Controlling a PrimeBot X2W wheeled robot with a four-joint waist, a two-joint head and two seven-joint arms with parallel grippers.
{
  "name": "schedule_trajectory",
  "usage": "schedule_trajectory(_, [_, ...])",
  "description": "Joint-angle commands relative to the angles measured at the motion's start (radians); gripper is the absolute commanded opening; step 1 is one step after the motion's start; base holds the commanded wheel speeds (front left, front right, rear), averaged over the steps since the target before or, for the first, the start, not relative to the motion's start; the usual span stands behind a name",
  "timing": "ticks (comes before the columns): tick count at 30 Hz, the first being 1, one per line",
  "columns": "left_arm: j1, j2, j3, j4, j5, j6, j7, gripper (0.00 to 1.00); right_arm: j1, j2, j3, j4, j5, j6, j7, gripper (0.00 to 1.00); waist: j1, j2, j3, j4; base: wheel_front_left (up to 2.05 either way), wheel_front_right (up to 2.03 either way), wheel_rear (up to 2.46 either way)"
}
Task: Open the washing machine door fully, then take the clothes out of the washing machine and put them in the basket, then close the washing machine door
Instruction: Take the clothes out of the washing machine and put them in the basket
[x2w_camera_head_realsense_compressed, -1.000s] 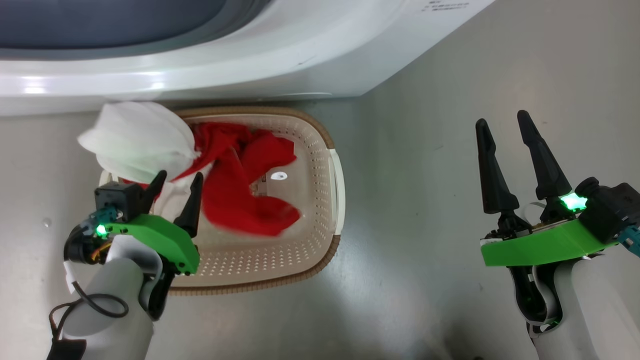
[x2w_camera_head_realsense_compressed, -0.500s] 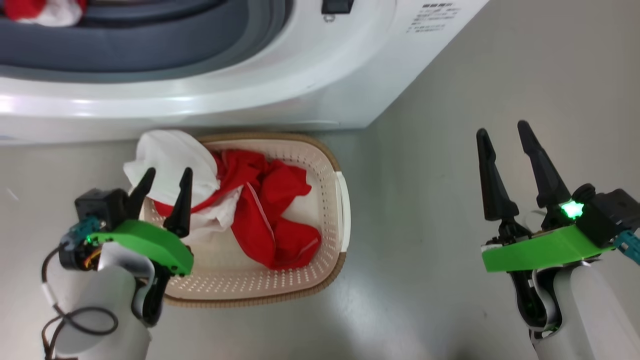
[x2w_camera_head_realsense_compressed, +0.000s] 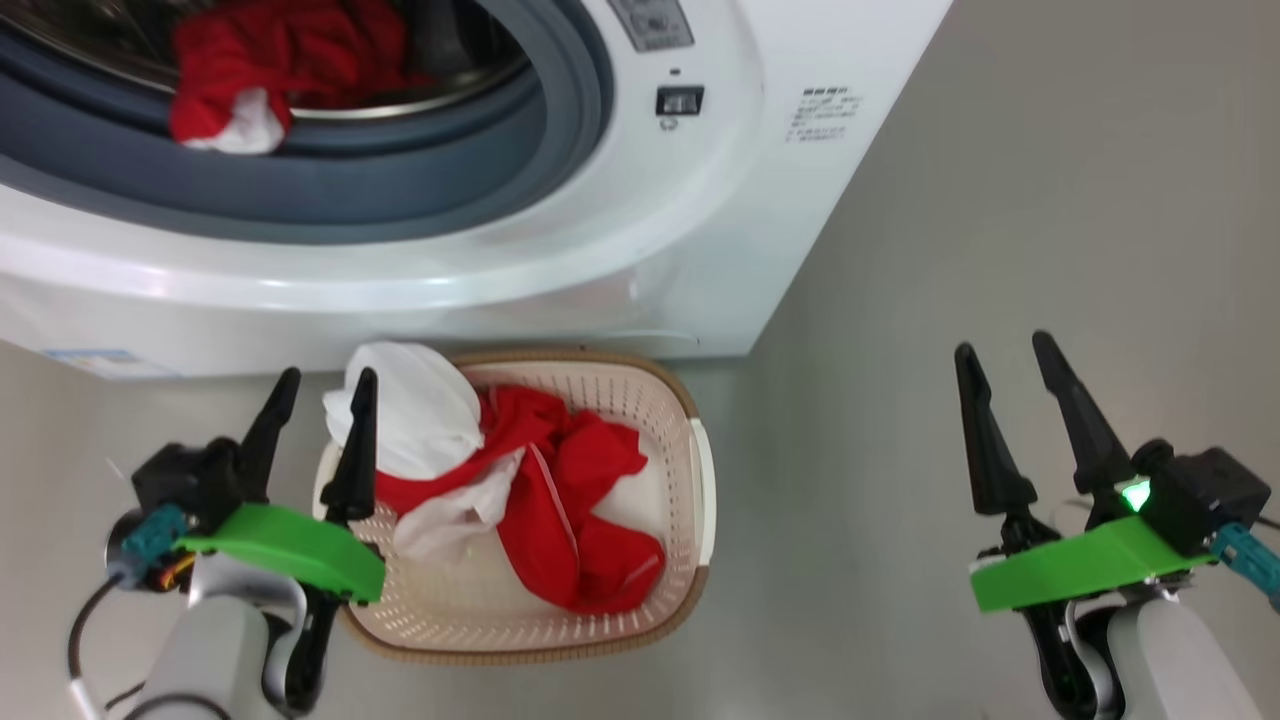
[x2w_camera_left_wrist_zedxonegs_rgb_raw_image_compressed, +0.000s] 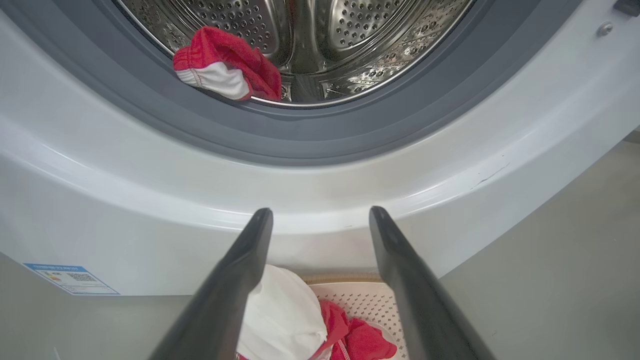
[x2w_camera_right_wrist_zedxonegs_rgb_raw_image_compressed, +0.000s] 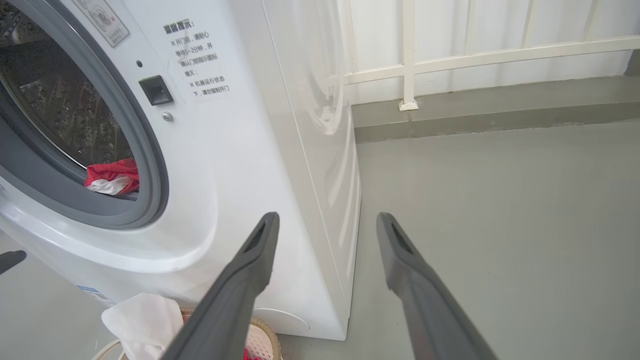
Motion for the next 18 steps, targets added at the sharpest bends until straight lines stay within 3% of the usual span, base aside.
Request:
schedule_trajectory(1, [0.030, 0.023, 0.040, -0.041, 0.014, 0.001, -0.005, 1.00, 0.022, -0.002, 0.017, -0.019, -0.016, 0.006, -0.006, 1.00, 0.0000, 0.0000, -0.058, 0.014, 0.00, 0.00, 0.00])
schedule_trajectory(18, [0.255, -0.003, 0.141, -0.293, 0.102, 0.001, -0.005, 1.00, 0.154, -0.002, -0.011, -0.010, -0.021, 0.006, -0.006, 1.00, 0.0000, 0.0000, -0.224, 0.025, 0.00, 0.00, 0.00])
